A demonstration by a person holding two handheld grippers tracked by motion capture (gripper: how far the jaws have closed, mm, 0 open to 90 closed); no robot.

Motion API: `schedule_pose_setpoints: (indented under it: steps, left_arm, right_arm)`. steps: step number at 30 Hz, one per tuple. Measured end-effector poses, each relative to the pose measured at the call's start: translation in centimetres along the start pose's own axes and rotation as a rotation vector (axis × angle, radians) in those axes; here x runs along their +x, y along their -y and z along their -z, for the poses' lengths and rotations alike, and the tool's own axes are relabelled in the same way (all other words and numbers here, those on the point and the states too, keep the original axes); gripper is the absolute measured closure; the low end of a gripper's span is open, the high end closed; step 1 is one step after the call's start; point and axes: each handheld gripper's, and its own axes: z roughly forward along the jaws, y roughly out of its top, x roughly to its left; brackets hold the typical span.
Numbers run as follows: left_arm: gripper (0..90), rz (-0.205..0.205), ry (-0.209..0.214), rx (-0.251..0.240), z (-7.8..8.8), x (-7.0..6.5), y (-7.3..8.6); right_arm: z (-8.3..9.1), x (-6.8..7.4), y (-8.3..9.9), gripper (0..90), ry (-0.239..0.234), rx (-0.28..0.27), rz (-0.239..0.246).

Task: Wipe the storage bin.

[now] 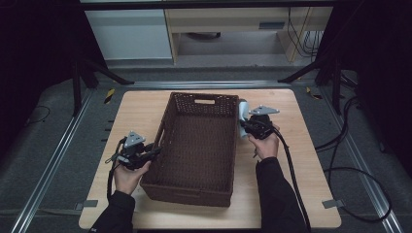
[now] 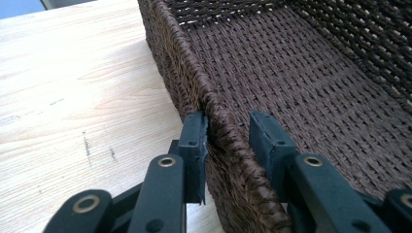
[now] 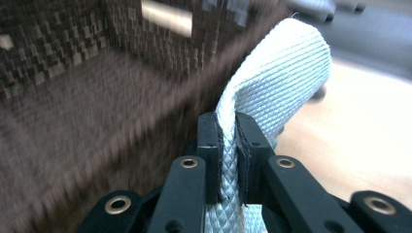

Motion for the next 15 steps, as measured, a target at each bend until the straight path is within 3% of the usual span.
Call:
schedule_pose_setpoints:
  steps: [4, 9, 14, 15]
  left_arm:
    - [54.5, -0.006, -0.054, 0.010, 0.1, 0.0, -0.2]
    - [46.2, -0.004, -0.062, 0.003, 0.5, 0.0, -0.3]
    - [43.7, -0.010, -0.051, -0.004, 1.4, -0.3, -0.3]
    - [44.9, -0.012, -0.040, 0.007, 1.7, -0.4, -0.1]
  right_arm:
    - [-1.2, 0.2, 2.5, 82.8, -0.007, 0.058, -0.024]
    - [-2.2, 0.4, 4.8, 82.8, -0.015, 0.115, -0.047]
    - [-1.3, 0.5, 4.0, 82.8, -0.032, 0.083, -0.041]
    - [0.0, 0.5, 2.6, 82.8, -0.043, 0.017, -0.040]
